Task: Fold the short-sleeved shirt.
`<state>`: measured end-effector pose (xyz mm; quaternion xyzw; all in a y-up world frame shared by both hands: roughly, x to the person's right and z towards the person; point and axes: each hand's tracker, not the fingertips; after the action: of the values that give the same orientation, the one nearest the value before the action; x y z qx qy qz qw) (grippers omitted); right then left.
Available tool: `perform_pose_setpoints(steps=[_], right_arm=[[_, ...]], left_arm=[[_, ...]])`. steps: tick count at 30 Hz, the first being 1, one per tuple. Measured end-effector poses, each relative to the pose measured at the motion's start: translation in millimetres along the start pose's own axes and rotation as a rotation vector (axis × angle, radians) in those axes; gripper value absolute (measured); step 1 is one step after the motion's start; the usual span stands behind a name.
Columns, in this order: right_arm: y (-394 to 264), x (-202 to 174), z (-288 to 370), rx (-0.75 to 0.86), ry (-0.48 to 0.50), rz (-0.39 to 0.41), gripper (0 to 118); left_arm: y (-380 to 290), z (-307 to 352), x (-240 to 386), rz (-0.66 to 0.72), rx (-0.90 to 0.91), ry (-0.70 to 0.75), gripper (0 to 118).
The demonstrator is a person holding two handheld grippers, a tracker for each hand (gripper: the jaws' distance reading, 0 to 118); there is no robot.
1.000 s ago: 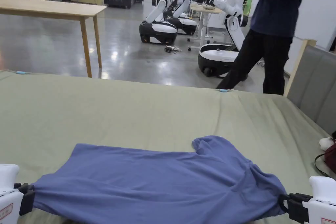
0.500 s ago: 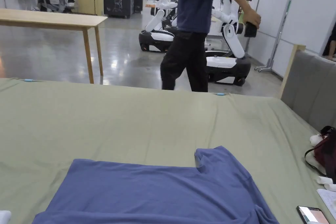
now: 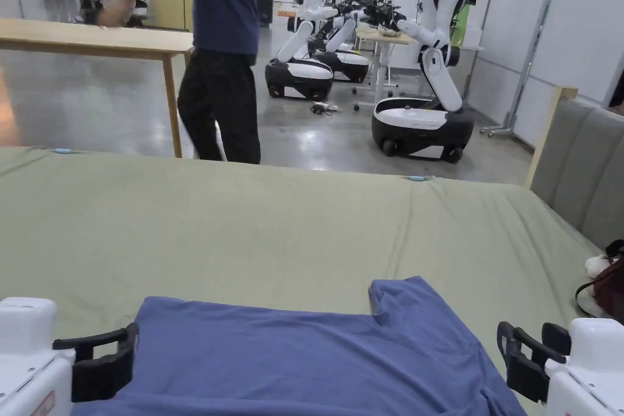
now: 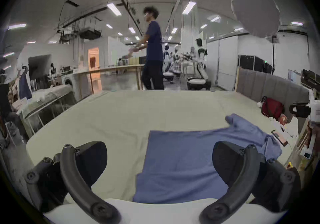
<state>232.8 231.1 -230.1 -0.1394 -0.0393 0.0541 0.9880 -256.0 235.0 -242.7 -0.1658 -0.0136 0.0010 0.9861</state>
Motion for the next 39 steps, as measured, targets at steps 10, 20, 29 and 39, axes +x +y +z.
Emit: perform_pose_setpoints(steps=[10,20,29,39], right_arm=[[-16.7,-20.1,-30.6,-0.008,0.039,0.004,5],[-26.7,-13.0,-88.0,-0.108,0.037,-0.006,5],[-29.3,8.8,-147.3,-0.205,-0.004,0.026,6],[-13.2,52.1,-262.6,-0.468,-0.014,-0.008,21]], left_arm=[[-14.3,-66.1,0.0,-0.05,-0.13,0.028,7],[-9.6,-242.2,-25.0,-0.096,-0.36,0.034,117],[-18.8,-341.7,-4.5,-0.145,-0.522,0.063,108],[-5.4,-324.0,5.8,-0.16,-0.509,-0.026,4]])
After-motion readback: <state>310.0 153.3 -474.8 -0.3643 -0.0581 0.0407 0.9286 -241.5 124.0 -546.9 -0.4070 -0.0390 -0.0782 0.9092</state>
